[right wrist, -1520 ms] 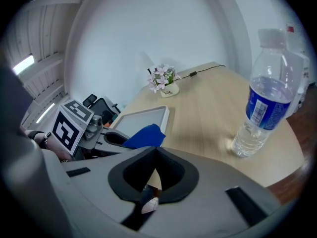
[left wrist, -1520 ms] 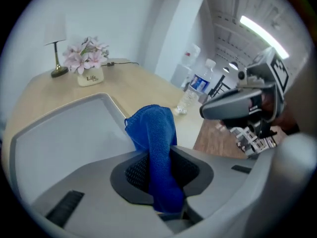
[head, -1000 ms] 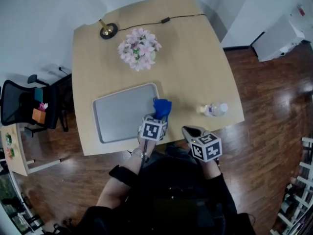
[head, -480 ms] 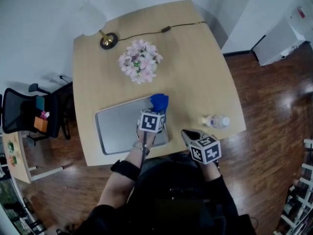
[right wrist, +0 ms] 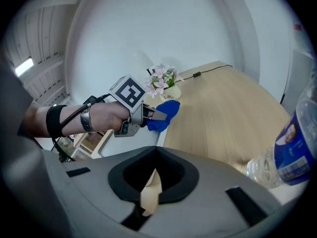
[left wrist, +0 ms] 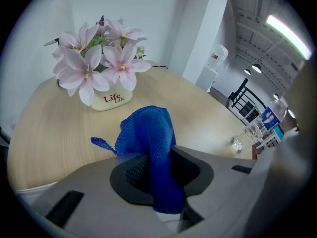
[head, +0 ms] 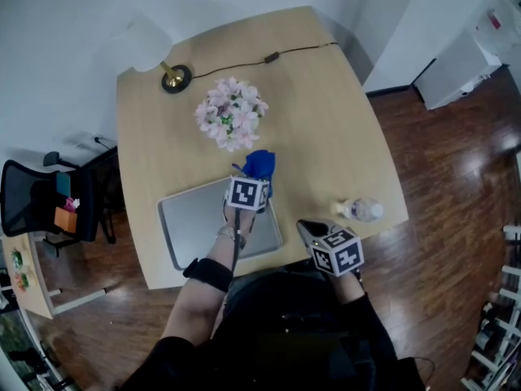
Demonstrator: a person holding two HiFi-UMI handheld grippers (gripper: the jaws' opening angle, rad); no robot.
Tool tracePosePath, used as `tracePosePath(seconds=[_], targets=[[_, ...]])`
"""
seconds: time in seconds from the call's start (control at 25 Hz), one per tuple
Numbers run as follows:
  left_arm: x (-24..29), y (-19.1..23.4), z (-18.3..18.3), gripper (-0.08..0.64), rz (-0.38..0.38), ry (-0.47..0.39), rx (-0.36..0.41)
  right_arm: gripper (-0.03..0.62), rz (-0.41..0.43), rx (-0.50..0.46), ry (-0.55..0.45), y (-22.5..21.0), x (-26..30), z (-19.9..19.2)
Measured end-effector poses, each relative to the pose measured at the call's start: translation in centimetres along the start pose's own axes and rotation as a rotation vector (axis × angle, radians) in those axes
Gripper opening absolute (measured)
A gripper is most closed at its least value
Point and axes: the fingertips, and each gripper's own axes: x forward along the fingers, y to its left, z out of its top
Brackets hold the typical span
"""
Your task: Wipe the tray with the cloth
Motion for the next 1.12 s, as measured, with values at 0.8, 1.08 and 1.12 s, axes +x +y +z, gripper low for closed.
tracePosePath(seconds=[0.8, 1.08, 1.12], targets=[[-0.7, 5.2, 1.7, 0.1, -0.049, 0.084, 0.379, -0.002, -0.034, 0.088, 0.001, 2.2, 1.3, -0.6], [-2.6, 9.8, -0.6, 0.1, 0.004, 0.082, 0.348, -0.002, -0.036, 0.082, 0.008, 4.2, 2.4, -0.3], [-3.0, 10.6, -1.0, 0.1, 0.009, 0.076, 0.339, -0.002, -0.034, 0.076, 0.012, 4.6, 2.7, -0.3]])
